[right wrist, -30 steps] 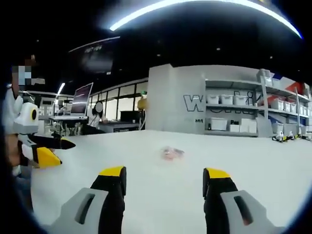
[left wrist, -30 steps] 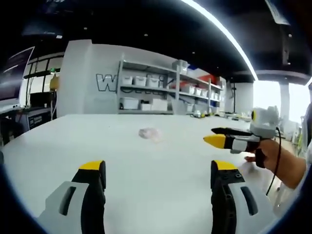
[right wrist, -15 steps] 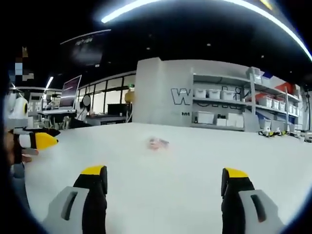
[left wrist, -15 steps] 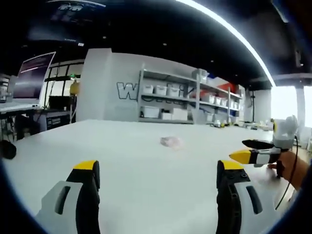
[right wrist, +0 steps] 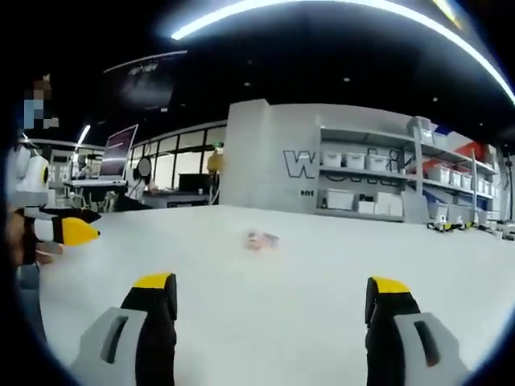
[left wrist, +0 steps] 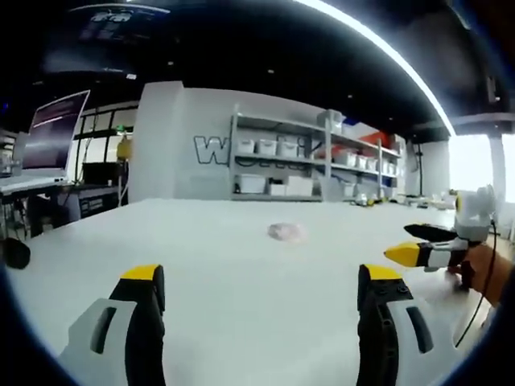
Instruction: Open the resealable bag by pulling the two sides of the seal apart until the entire bag opening is separated and visibly accessible.
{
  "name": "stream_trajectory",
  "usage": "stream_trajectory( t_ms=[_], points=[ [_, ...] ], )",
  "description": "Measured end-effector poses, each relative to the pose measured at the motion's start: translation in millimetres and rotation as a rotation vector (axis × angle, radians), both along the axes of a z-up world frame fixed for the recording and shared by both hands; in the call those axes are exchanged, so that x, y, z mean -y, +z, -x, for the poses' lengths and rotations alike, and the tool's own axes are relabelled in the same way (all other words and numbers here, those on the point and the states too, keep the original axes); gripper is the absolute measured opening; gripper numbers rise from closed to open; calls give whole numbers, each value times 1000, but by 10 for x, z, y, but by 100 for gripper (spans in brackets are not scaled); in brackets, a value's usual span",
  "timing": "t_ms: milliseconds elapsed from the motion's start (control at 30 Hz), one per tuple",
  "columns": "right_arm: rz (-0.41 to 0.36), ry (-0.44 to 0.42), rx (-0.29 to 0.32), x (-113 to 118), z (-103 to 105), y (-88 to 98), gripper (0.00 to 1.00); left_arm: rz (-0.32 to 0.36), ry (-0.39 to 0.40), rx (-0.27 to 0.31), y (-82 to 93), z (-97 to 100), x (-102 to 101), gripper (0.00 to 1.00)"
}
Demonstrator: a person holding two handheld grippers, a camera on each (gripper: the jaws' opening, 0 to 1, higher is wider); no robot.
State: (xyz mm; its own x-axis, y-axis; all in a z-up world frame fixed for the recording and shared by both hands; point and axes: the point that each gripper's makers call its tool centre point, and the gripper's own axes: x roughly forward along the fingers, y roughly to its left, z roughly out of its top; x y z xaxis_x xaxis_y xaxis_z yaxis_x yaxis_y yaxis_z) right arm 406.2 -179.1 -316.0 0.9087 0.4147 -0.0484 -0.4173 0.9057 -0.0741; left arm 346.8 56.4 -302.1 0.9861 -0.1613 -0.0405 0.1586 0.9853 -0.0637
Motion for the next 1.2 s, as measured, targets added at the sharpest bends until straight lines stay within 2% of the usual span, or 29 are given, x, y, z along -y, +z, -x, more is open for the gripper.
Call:
stream_trajectory(
  t_ms=[533,800,933,1200],
  points=[
    [17,9,-17,15,-22,16,99,1,-16,-17,-18,-26,11,100],
    [19,10,15,32,-137,208,99,-37,-14,24,175,-69,-2,99],
    [37,7,-28,38,-167,161,99,-40,-12,12,154,-89,-18,99],
    [47,11,-21,9,-131,164,99,-40,-20,-4,107,-112,-16,99]
  ],
)
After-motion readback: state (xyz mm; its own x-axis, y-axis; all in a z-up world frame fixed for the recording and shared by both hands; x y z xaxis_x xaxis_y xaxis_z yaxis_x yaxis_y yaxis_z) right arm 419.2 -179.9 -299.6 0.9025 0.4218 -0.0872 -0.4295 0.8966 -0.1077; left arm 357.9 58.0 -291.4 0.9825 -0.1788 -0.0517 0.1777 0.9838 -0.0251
